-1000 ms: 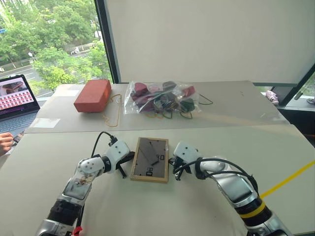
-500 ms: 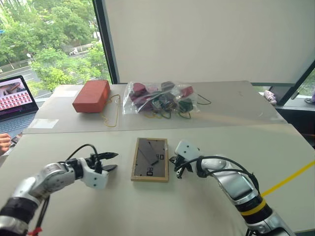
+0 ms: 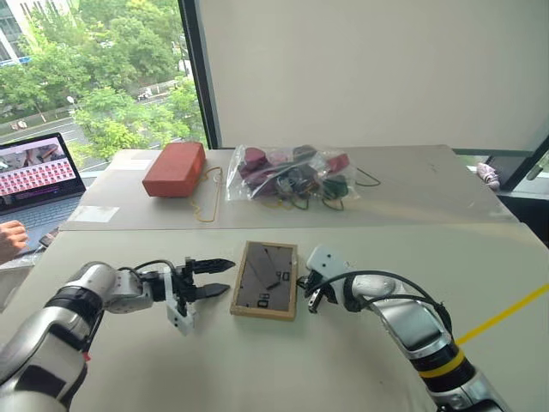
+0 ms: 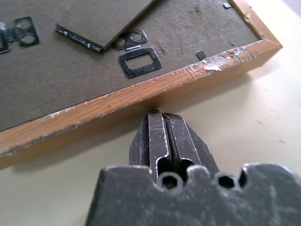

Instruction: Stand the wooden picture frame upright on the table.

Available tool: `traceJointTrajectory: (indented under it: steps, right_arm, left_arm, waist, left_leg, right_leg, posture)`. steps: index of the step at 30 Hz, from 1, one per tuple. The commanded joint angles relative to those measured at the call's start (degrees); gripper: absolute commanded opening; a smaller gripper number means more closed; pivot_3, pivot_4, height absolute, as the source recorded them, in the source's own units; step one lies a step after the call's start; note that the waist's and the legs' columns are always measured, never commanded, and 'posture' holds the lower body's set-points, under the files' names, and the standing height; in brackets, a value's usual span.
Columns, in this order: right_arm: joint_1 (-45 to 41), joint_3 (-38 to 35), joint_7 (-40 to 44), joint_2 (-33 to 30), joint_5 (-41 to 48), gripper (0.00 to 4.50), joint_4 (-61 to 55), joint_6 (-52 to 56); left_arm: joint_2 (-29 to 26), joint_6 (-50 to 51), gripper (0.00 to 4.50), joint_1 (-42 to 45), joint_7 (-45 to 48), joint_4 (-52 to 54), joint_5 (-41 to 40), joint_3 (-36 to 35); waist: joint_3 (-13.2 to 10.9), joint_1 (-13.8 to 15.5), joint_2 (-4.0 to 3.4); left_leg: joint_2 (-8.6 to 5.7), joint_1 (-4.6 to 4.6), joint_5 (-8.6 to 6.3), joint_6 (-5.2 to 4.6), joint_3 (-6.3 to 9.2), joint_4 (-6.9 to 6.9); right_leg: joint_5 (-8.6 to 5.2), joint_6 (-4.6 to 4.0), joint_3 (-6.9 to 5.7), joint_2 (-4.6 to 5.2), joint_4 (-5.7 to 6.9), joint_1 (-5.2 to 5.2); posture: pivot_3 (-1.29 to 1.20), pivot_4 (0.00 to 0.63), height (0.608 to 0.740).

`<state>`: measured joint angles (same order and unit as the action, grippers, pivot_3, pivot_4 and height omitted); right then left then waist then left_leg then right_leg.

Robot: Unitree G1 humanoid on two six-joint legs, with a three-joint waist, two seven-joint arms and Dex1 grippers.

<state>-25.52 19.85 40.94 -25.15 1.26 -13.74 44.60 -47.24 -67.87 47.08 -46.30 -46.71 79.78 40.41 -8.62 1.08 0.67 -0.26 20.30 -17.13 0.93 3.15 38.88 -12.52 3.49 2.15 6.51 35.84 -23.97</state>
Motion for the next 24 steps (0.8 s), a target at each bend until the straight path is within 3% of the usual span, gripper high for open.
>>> traceJointTrajectory:
  steps: [1, 6, 8, 11, 16, 22, 24]
  right_arm:
    - [-0.9, 0.1, -0.6, 1.0, 0.6, 0.0, -1.9, 0.3]
    - [-1.3, -0.1, -1.0, 1.0, 0.6, 0.0, -1.3, 0.4]
    - [-1.3, -0.4, -1.0, 0.7, 0.5, 0.0, -1.2, 0.4]
    - [-1.2, -1.0, -1.6, -0.1, 0.0, 0.0, -0.1, 0.5]
    - [-2.8, -3.0, -2.5, -1.6, -0.3, 0.0, 3.3, 1.2]
    - [-11.2, -8.9, -2.6, -0.4, 3.6, 0.0, 7.8, 3.7]
    - [-14.9, -11.8, -1.5, 1.2, 7.0, 0.59, 8.3, 6.2]
  left_arm:
    - [4.3, -3.2, 4.49, -0.5, -0.4, 0.3, 1.1, 6.2]
    - [3.7, -6.4, 4.49, 0.0, 0.3, 1.1, -1.9, 6.7]
    - [3.0, -7.4, 4.06, 0.0, 0.5, 1.2, -2.6, 6.8]
    - [1.7, -6.8, 3.21, -0.5, 0.3, 1.4, -2.6, 7.2]
    - [0.5, -5.1, 1.2, -1.9, -0.2, 2.5, -2.5, 7.7]
    - [0.7, -3.9, 1.15, -3.6, 1.6, 2.6, -4.1, 7.3]
    - [0.6, -3.6, 1.15, -4.2, 1.8, 3.5, -4.3, 7.3]
  waist:
    - [0.0, 0.0, 0.01]
    - [0.0, -0.4, 0.03]
    - [0.0, -0.6, 0.04]
    - [0.0, -1.2, 0.06]
    - [0.0, -1.9, 0.06]
    - [0.0, -2.1, 0.05]
    - [0.0, -2.3, 0.02]
  left_leg:
    - [0.0, 0.01, 0.0, 0.0, 0.0, 0.0]
    - [0.0, 0.04, 0.0, 0.0, 0.0, -0.01]
    - [0.02, 0.1, 0.0, 0.0, 0.0, -0.01]
    - [0.03, 0.14, 0.0, 0.0, 0.01, -0.02]
    - [0.04, 0.1, -0.01, -0.01, 0.0, -0.02]
    - [0.04, 0.04, 0.0, -0.01, -0.03, -0.02]
    - [0.04, 0.03, 0.0, -0.01, -0.04, -0.02]
  right_leg:
    - [0.0, 0.0, 0.0, 0.0, -0.01, 0.0]
    - [-0.01, 0.01, 0.0, 0.0, -0.04, -0.06]
    - [0.0, 0.01, 0.0, -0.01, -0.04, -0.13]
    - [-0.01, 0.0, 0.0, -0.03, -0.04, -0.2]
    - [0.0, 0.0, 0.01, -0.03, -0.01, -0.16]
    - [0.0, 0.0, 0.03, -0.03, 0.05, -0.17]
    - [0.0, -0.01, 0.04, -0.03, 0.08, -0.2]
  posture:
    - [0.0, 0.15, 0.74]
    - [0.0, 0.15, 0.74]
    - [0.0, 0.15, 0.74]
    - [0.0, 0.15, 0.74]
    - [0.0, 0.15, 0.74]
    - [0.0, 0.15, 0.74]
    - [0.0, 0.15, 0.74]
